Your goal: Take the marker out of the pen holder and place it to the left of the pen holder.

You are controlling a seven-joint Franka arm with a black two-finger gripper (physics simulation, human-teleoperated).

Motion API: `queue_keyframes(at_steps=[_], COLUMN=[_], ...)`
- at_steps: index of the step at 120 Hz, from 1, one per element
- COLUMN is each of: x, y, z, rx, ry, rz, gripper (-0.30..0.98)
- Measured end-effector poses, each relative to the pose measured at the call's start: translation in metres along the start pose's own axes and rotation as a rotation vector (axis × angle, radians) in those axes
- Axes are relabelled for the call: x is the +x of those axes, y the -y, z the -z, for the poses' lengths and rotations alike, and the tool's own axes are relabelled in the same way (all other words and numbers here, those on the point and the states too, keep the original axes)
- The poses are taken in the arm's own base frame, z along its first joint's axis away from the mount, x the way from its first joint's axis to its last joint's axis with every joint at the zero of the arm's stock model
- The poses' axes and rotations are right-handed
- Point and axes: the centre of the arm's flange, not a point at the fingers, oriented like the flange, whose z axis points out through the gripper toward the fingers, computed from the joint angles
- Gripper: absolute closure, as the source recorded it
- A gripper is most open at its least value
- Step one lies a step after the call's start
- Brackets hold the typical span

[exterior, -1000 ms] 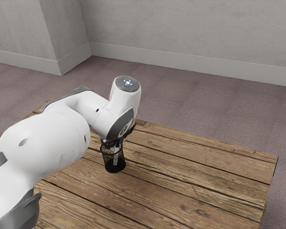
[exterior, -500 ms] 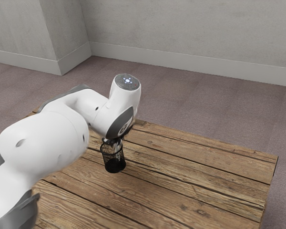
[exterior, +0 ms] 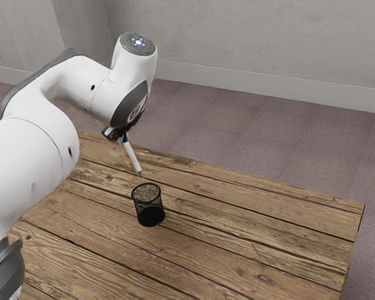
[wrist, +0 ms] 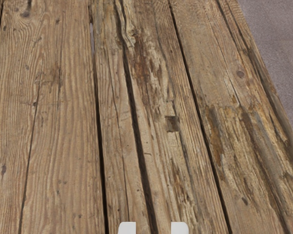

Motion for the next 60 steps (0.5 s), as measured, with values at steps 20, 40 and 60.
queue_keyframes(at_steps=[20,40,60], x=[0.031,0.098,0.084], y=[-0.031,-0.044,-0.051], z=[-0.047,-0.117,-0.155], rx=[0.071,0.128,0.195], ry=[-0.058,-0.104,-0.383], rz=[0.005,0.063,-0.062], gripper=[0.79,0.79,0.79])
